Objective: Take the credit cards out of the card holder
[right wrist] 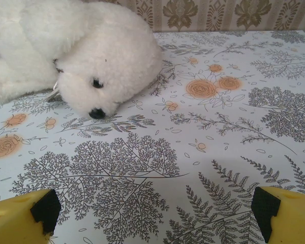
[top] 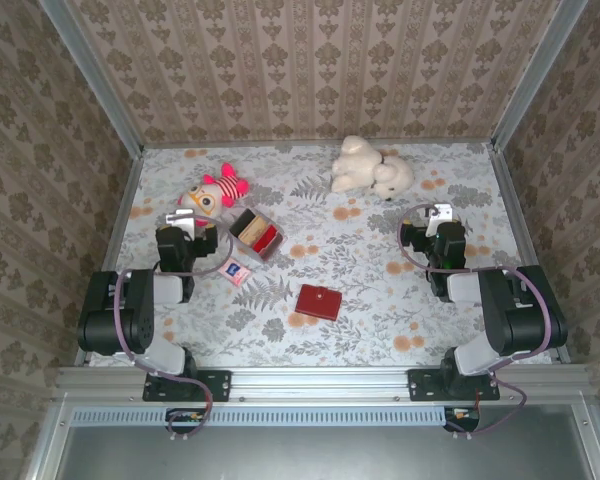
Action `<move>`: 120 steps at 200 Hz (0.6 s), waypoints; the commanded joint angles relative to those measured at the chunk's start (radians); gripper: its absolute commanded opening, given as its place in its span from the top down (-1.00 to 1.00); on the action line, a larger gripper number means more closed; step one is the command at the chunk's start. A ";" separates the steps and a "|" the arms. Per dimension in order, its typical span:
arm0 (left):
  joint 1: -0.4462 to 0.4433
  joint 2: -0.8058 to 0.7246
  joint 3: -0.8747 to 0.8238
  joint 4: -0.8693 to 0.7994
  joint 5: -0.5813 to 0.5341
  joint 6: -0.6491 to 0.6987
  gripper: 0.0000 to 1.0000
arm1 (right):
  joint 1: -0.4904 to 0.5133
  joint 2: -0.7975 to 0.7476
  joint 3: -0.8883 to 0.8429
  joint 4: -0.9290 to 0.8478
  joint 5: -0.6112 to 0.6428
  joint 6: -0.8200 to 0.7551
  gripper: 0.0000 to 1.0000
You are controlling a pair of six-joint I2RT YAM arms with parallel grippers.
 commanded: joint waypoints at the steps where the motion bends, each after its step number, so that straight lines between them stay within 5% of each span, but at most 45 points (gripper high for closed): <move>1: -0.001 0.004 0.016 0.006 0.014 0.018 -1.00 | -0.005 0.006 0.016 -0.003 -0.021 0.000 -1.00; 120: 0.001 0.004 0.017 0.005 0.014 0.018 -1.00 | -0.004 0.008 0.019 -0.007 -0.023 0.000 -1.00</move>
